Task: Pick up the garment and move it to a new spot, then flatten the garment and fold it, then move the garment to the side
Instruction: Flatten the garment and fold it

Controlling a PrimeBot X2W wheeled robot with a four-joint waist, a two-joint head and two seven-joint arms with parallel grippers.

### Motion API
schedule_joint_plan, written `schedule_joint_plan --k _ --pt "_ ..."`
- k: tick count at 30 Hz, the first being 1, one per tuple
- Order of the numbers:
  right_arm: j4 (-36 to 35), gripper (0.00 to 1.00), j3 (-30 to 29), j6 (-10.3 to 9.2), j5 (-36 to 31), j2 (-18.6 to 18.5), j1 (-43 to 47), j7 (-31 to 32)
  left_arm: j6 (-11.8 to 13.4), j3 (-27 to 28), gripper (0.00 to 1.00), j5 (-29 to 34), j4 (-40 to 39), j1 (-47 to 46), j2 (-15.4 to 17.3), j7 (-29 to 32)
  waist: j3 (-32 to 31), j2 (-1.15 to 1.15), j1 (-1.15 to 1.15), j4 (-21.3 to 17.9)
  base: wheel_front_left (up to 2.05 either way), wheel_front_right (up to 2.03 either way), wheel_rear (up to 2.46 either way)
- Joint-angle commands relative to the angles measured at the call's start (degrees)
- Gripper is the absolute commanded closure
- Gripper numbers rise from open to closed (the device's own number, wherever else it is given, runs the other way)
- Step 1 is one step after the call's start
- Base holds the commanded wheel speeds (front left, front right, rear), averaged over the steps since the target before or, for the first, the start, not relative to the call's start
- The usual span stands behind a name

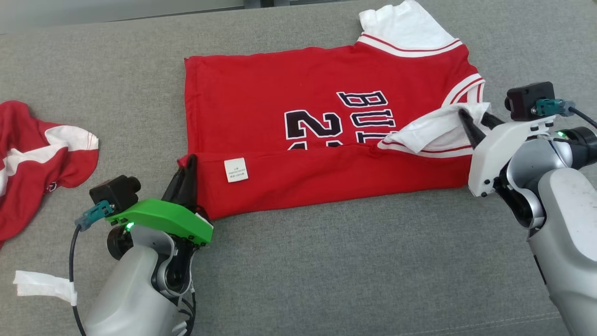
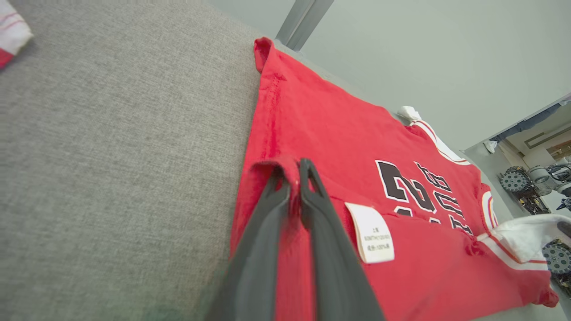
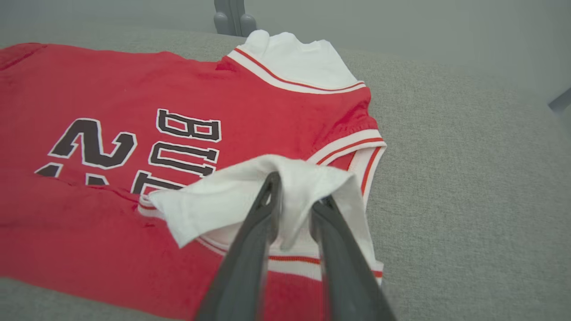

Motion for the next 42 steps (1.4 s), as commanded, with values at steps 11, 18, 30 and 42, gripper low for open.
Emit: schedule_joint_plan --k 11,18,30,42 --pt "-0.5 0.00 0.4 -0.06 2.4 -0.5 1.3 -6.3 2.0 0.8 0.00 6.6 0.5 2.3 1.5 -4.1 -5.2 0.00 0.00 0.1 0.00 0.00 0.00" --pt "-2.1 0.00 -6.3 -0.05 -0.4 0.1 8.2 1.1 5.5 0.8 0.00 17.8 -6.8 8.7 3.5 -4.3 -7.2 0.00 0.00 -0.2 0.00 0.00 0.00" --pt "2.5 0.00 -13.0 -0.05 -7.2 5.4 10.4 1.9 9.0 -1.6 0.00 26.0 -3.9 8.3 1.0 -4.3 -3.5 0.00 0.00 0.2 0.00 0.00 0.00" --pt "11.0 0.00 -16.6 -0.07 -12.8 8.1 5.8 0.1 8.4 -3.0 0.00 27.2 6.7 3.5 -0.8 -4.1 -1.1 0.00 0.00 0.9 0.00 0.00 0.00"
